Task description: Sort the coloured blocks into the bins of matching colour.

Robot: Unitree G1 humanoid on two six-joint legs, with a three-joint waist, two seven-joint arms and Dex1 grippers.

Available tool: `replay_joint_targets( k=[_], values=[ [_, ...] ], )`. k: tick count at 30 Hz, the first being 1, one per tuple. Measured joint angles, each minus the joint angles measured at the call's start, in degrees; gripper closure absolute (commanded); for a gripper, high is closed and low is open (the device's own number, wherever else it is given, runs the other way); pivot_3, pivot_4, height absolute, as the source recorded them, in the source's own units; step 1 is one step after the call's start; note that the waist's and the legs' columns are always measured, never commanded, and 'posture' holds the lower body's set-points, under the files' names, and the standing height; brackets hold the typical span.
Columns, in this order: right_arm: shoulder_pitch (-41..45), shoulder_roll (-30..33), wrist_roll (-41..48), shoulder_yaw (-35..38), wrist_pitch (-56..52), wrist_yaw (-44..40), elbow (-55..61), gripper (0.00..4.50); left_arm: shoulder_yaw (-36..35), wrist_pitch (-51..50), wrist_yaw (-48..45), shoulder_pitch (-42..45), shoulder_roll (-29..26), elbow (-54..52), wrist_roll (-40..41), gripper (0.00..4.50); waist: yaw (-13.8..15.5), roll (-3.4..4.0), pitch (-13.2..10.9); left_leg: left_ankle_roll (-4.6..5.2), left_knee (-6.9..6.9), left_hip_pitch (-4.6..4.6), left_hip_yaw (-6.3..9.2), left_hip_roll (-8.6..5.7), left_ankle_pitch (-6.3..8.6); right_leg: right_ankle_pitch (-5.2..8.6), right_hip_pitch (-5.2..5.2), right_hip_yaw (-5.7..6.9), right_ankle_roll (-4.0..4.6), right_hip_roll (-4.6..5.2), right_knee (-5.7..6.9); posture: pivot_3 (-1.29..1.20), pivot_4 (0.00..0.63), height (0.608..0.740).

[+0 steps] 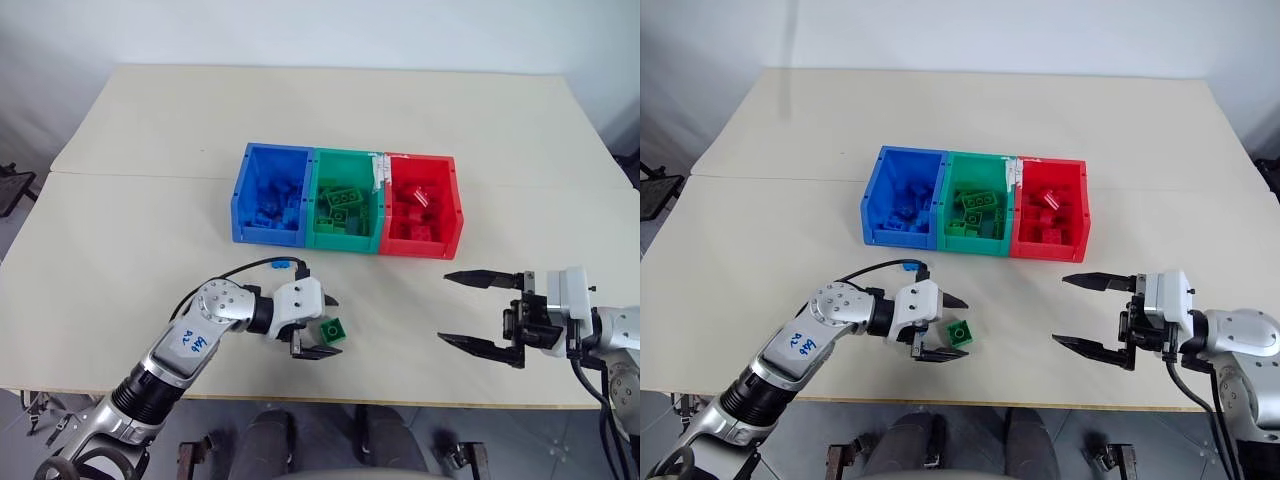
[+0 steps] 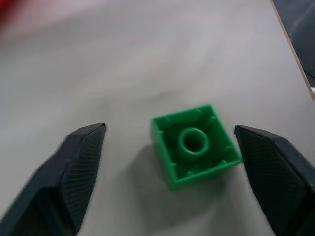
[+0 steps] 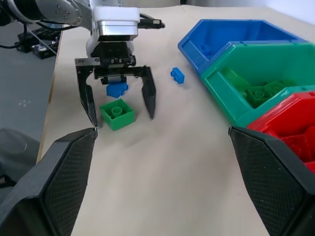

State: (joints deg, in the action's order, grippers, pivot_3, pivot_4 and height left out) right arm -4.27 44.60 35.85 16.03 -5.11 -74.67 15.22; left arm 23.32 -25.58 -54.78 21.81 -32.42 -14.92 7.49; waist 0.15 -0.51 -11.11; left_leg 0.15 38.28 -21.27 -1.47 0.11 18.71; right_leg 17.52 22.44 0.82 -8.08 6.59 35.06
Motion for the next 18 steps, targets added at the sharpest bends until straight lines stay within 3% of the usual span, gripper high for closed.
replay_joint_targets(
  k=[6, 11, 16, 18],
  values=[
    [-3.21, -0.76, -0.7, 1.52, 2.75, 0.51, -1.07, 0.0, -0.47, 0.37, -0.02, -0.08, 0.25, 0.34, -0.09, 3.03, 0.06, 0.0, 0.0, 0.02, 0.03, 0.02, 0.0, 0.0, -0.01, 0.0, -0.02, -0.01, 0.0, 0.01, 0.03, 0.0, 0.15, 0.74],
    [-3.94, -2.37, -1.59, 2.45, 4.13, 2.21, -2.14, 0.0, -5.93, 4.26, 1.25, 2.19, 5.56, 5.52, 3.02, 3.02, 0.15, 0.0, 0.0, 0.01, 0.12, -0.01, 0.03, 0.0, -0.02, 0.0, 0.0, 0.02, -0.01, 0.01, 0.09, 0.0, 0.15, 0.74],
    [-3.65, -3.88, -1.69, 3.02, 4.28, 5.52, -2.07, 0.0, -12.78, 8.35, 3.05, 12.29, 9.61, 12.9, 5.85, 3.02, 0.75, 0.0, 0.0, 0.02, 0.38, -0.03, 0.01, -0.15, -0.02, -0.01, -0.02, 0.02, -0.03, 0.0, 0.24, 0.0, 0.15, 0.74],
    [-2.98, -5.77, -1.22, 3.76, 4.0, 8.66, -1.86, 0.0, -13.78, 10.02, 6.46, 19.06, 11.87, 21.52, 4.34, 3.02, 1.18, -0.02, -0.01, 0.03, 0.62, -0.07, 0.02, -0.28, -0.01, -0.02, -0.02, 0.03, -0.04, -0.01, 0.38, 0.0, 0.15, 0.74]
  ],
)
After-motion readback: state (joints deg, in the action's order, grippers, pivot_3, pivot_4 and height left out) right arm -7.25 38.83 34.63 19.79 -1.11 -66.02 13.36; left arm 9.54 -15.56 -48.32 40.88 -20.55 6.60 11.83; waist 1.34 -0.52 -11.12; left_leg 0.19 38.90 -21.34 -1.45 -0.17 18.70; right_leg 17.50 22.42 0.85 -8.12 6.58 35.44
